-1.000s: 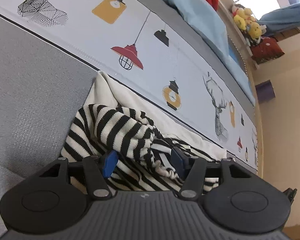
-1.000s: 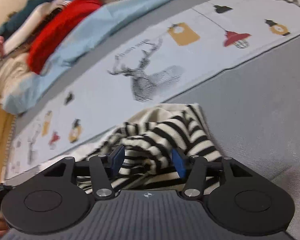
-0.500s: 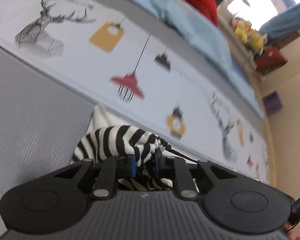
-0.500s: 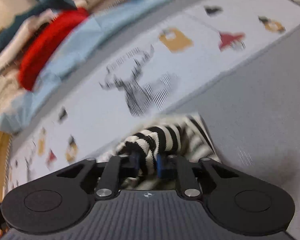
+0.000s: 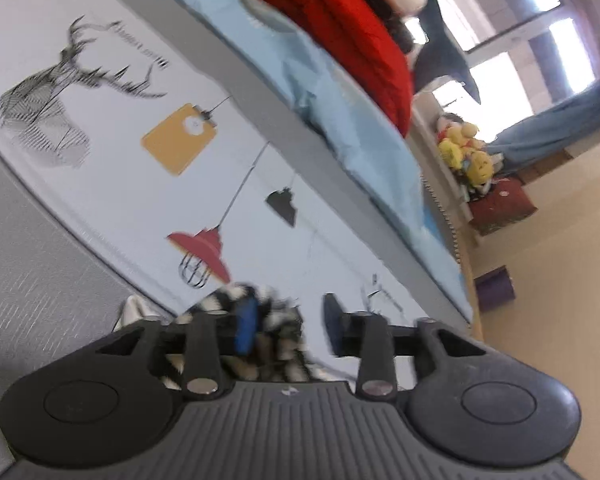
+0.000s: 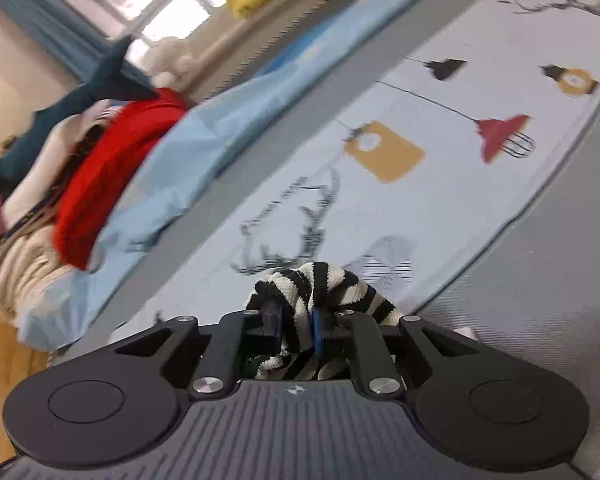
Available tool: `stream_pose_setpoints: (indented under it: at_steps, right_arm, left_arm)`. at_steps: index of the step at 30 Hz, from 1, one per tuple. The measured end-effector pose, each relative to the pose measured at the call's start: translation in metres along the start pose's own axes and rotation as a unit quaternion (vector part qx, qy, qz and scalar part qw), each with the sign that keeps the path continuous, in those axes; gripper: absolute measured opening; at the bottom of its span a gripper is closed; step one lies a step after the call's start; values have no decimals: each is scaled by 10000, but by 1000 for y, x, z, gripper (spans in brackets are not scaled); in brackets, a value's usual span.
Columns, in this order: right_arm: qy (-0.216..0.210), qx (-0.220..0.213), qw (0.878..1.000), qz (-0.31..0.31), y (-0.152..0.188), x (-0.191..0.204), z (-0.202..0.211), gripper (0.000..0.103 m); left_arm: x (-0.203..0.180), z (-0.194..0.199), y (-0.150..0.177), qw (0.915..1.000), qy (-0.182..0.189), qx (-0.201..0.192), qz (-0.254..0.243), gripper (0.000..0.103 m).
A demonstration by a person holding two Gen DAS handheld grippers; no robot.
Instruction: Fold small clothes
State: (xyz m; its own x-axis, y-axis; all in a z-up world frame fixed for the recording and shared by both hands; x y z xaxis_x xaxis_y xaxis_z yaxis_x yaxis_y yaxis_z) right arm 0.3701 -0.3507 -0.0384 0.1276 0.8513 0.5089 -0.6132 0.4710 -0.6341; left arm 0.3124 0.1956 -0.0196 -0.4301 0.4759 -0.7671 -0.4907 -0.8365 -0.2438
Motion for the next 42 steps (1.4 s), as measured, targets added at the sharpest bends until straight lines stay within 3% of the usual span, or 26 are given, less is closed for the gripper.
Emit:
stream_pose_setpoints:
  at_steps: [4,6,9,13,16,20,22,23,25,29,33,35,37,38,42]
  right_arm:
    - [30,132,9999,12,1,-2,3,22]
    - [38,127,9998,176,-1,1,5,23]
    - [38,157,9998,68,-1,-2,6,25]
    - [-139,322,9991,-247,1,-11,3,27]
    - [-421,369,9977,-384,1,-12,1,40]
    - [-412,137,9986,-291,-4,-9,7,54]
    - [-406,152,9990,-130,-6,-5,7,54]
    - [-383,190,9991,35,-6,0,6,54]
    - [-355,285,9981,410,-6,9,4,54]
    - [-357,394,9919,1151,-2,30,5,54]
    - [-601,637,9825,1645,8,46,1,54]
    - [-672,838,9755,1919,15,55,-4,54]
    - [-703,975,9683,2190,22,63,-7,54]
    - [-700,1036,9655,2286,26,66,-9,54]
    - [-501,1336,9514,2730,42,75,-20,54]
  left_arm:
    - [-10,-2,7,9988,118,283,-379,54]
    - [-15,-7,16,9965,160,603,-557,54]
    - [-22,-26,39,9871,-130,1227,-1022,54]
    - [-32,-44,68,9715,-434,1545,-1743,58]
    - [-35,-55,82,9622,-633,1696,-2037,58]
    - [-36,-66,93,9549,-801,1714,-2287,57]
    - [-35,-70,96,9518,-883,1652,-2430,38]
    - [-36,-73,96,9503,-915,1634,-2486,13]
    - [-36,-78,94,9514,-925,1546,-2497,4]
    - [-44,-77,78,9633,-783,1156,-2294,3]
    - [-51,-66,58,9762,-548,324,-2072,3]
    - [-50,-68,50,9808,-497,158,-1881,4]
    - [-51,-77,49,9802,-564,500,-1832,11]
    - [-50,-80,49,9790,-583,703,-1822,21]
    - [-52,-54,27,9837,-588,218,-1683,38]
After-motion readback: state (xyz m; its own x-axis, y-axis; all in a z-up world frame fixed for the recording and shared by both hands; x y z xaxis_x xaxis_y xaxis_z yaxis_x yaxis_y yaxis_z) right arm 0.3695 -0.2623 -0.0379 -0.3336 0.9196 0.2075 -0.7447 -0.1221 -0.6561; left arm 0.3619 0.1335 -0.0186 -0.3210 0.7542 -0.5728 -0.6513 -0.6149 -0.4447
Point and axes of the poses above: each gripper's, at about its wrist camera, not at the fingertips, and z roughly against the way its jaws point, x to its left, y to its underside, the point moved 2 cm from there along -z, roughly the way its jaws point, and after that the axes turned 13 degrees about z, right-handed, at the moved point
